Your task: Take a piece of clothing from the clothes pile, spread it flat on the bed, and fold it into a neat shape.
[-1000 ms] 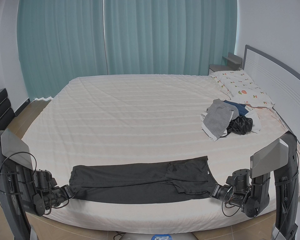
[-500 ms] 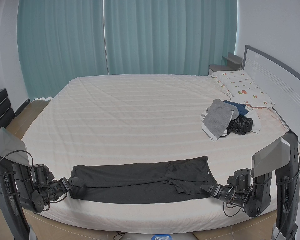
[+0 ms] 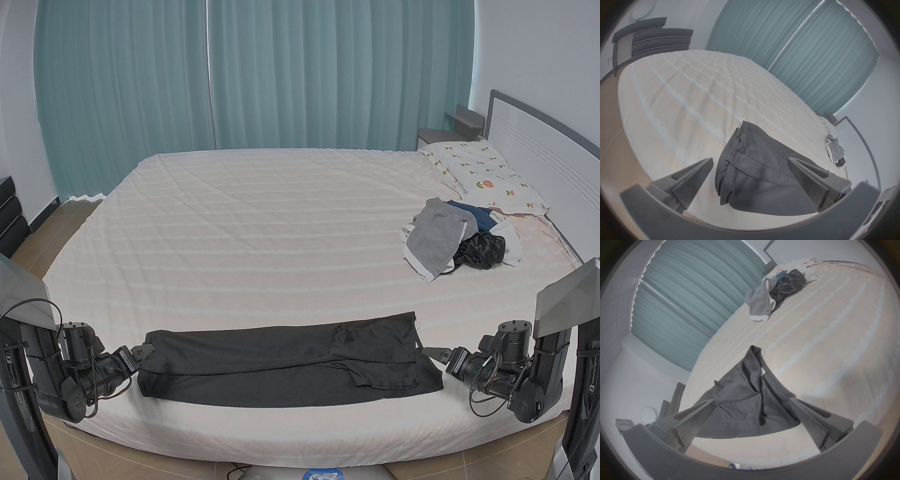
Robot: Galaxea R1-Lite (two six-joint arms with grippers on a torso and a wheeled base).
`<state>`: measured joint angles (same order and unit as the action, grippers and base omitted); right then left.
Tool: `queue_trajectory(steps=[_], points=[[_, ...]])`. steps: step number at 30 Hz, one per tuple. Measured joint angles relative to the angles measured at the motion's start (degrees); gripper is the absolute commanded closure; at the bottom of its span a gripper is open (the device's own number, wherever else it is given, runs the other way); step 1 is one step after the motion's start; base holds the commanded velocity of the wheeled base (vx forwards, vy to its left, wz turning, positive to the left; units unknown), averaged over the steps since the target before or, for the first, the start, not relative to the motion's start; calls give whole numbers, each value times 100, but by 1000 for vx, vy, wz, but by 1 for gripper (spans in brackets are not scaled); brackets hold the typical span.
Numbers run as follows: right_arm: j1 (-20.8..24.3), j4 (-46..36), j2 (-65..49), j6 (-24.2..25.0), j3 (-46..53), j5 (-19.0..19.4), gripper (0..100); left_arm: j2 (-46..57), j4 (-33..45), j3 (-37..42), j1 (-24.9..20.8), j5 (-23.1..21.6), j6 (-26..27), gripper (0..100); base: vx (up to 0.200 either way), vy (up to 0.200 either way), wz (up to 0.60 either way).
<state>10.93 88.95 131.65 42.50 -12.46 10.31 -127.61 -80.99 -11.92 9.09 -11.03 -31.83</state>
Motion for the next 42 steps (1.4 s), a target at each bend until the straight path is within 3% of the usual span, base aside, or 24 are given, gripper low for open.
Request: queue_trajectory(steps=[4,10,15,26,31,42], points=[[-232,0,-85,50,-18,252,0,44,1,35,2,-46,-7,0,150,0,0],[-304,0,-119,85,-29,317,0,77,9,29,-22,-40,-5,0,200,0,0],[-315,0,-118,85,-52,318,0,32,6,-84,-76,23,88,0,0,0,0],[-278,0,-69,83,-68,321,0,-227,688,-475,-229,327,1231,0,0,0,0],[-210,2,-41,83,-51,317,0,-317,1235,-723,-256,371,1354,0,0,0,0],[-60,0,50,74,-73,312,0,-502,1175,-778,-369,327,1552,0,0,0,0]])
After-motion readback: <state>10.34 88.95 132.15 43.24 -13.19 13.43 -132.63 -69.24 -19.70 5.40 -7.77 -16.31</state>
